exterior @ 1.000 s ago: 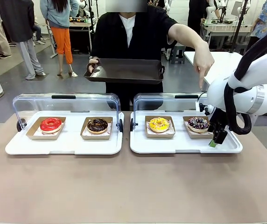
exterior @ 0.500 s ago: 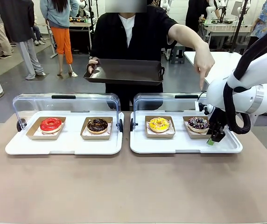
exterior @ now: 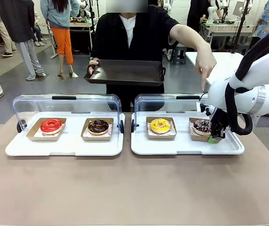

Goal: Provide the desired donut to the person.
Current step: Pick up and lift the Paper togo box containing the Donut pointed at by the person, then place the picked Paper togo box onto the Handle tray extended by the person.

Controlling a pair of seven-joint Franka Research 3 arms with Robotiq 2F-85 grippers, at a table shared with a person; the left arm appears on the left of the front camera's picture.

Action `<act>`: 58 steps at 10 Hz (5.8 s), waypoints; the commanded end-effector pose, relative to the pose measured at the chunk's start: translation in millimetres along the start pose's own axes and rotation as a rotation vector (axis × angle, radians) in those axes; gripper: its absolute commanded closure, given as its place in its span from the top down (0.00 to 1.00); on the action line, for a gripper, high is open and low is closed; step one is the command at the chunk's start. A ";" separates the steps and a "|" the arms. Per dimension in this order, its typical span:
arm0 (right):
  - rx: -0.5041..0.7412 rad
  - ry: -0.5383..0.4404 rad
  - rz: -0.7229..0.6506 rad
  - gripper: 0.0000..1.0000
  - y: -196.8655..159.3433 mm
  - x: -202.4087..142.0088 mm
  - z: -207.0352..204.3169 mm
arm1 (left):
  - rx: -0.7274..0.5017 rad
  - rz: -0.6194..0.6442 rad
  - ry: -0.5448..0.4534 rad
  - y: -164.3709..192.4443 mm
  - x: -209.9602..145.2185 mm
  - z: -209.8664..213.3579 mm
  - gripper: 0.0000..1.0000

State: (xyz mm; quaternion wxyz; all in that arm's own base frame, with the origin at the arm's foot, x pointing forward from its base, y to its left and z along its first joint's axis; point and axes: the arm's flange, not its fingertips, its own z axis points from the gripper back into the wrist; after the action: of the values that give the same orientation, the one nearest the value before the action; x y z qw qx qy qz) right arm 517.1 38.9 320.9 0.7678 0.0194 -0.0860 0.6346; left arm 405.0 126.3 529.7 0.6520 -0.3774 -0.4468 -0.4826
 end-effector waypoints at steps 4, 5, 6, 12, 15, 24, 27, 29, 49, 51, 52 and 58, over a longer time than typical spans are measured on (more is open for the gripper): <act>0.001 0.014 0.023 0.00 -1.5 1.2 1.6 | 0.000 -0.004 -0.007 -0.3 1.0 0.7 1.00; 0.011 0.024 0.023 0.00 1.7 3.8 7.2 | 0.000 -0.004 -0.007 -0.3 1.0 0.7 1.00; 0.037 0.032 0.041 0.00 11.1 8.7 20.4 | 0.000 -0.004 -0.007 -0.3 1.0 0.7 1.00; 0.068 0.048 0.084 0.00 76.8 21.7 132.7 | 0.000 -0.004 -0.007 -0.3 1.0 0.7 1.00; 0.043 0.068 0.103 0.00 103.9 43.5 192.1 | 0.000 -0.004 -0.007 -0.3 1.0 0.7 1.00; -0.046 0.024 0.138 0.00 120.4 115.2 285.4 | 0.000 -0.004 -0.007 -0.3 1.0 0.7 1.00; -0.046 0.024 0.138 0.00 120.4 115.2 285.4 | 0.000 -0.004 -0.007 -0.3 1.0 0.7 1.00; -0.046 0.024 0.138 0.00 120.4 115.2 285.4 | 0.000 -0.004 -0.007 -0.3 1.0 0.7 1.00; -0.182 -0.009 0.175 0.02 103.4 289.4 247.7 | 0.000 -0.004 -0.007 -0.3 1.0 0.7 1.00; -0.141 0.021 0.157 0.02 78.0 300.3 236.4 | 0.000 -0.004 -0.007 -0.3 1.0 0.7 1.00; -0.123 0.043 0.140 0.02 64.9 303.1 233.9 | 0.000 -0.004 -0.007 -0.3 1.0 0.7 1.00; -0.016 0.111 0.065 0.02 16.5 329.6 256.3 | 0.000 -0.004 -0.007 -0.3 1.0 0.7 1.00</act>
State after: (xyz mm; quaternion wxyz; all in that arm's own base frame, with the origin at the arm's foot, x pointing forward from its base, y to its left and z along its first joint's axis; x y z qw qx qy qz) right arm 520.1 313.4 609.5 0.7429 -0.0226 -0.0608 0.6662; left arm 405.4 125.9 529.4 0.6520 -0.3778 -0.4461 -0.4829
